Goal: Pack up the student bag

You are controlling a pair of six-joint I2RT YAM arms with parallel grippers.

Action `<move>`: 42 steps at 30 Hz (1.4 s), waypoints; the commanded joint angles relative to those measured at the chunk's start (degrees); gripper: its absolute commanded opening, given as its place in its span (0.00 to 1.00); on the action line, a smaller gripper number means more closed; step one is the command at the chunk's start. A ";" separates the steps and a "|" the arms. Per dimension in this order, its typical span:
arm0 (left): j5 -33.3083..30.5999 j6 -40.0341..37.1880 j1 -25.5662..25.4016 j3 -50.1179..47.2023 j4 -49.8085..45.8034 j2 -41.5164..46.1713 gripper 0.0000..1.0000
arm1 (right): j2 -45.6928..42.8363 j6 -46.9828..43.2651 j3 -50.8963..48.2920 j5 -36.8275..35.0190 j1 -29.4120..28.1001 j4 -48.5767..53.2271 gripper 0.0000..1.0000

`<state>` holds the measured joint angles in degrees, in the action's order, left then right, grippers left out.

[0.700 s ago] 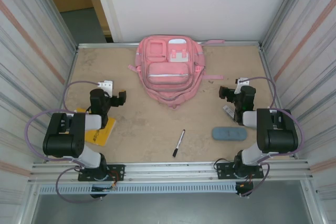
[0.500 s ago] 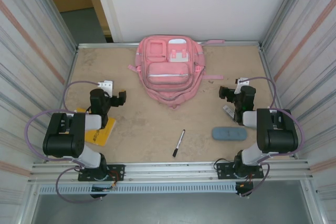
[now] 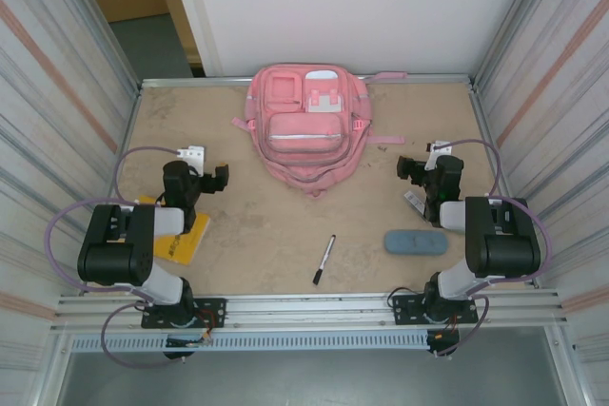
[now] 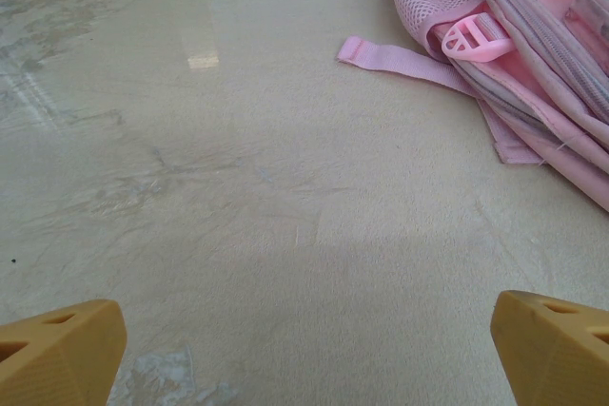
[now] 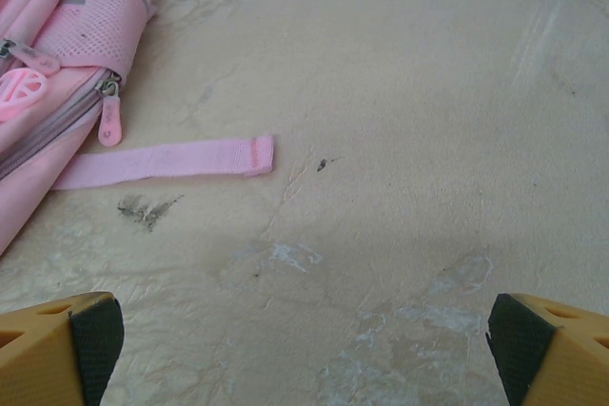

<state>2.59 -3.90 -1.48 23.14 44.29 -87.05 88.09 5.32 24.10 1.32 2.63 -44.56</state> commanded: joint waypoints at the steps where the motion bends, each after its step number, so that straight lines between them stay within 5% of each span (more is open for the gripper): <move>1: 0.75 -0.89 0.38 0.86 0.18 0.55 0.99 | 0.32 -0.60 -0.28 -0.19 0.08 -0.64 0.99; 14: 0.14 -0.39 0.77 0.73 0.45 1.22 0.99 | 0.19 -0.35 -0.09 0.64 0.53 -0.59 0.99; 16: 3.23 -2.48 0.13 2.36 -5.57 4.29 0.99 | -1.62 -1.22 1.24 1.79 0.04 3.15 0.99; 19: -0.99 -1.17 -2.74 4.98 -17.67 11.58 0.99 | -7.17 -0.20 7.60 0.15 -0.72 19.87 0.99; 23: -5.98 -3.94 -10.66 3.10 -22.23 23.81 0.99 | -14.82 4.16 9.50 -7.12 -5.49 27.08 0.99; 28: -8.50 11.14 -15.21 8.83 -38.18 32.81 0.99 | -18.70 20.08 14.78 -8.06 -9.41 39.46 0.99; 30: -10.28 23.24 -14.72 9.87 -43.45 32.76 0.99 | -18.50 23.53 16.74 -1.59 -10.98 42.96 0.99; 33: 5.72 27.47 -11.67 10.79 -44.76 30.52 0.99 | -15.05 23.41 20.95 7.92 -14.58 46.29 0.99; 36: 11.82 28.78 -14.88 14.12 -49.01 26.22 0.99 | -7.46 21.46 28.80 9.99 -20.16 53.94 0.99; 39: 7.29 27.86 -22.99 17.55 -52.38 21.75 0.99 | -1.32 21.40 33.13 9.68 -21.71 57.95 0.94; 42: 2.06 30.02 -28.55 21.16 -54.95 16.72 0.99 | 4.87 23.49 35.37 15.50 -20.09 56.60 0.79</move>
<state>7.18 22.61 -27.03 40.42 -5.89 -67.92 89.06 26.41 57.54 11.60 -19.07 7.25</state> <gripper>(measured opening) 0.986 0.826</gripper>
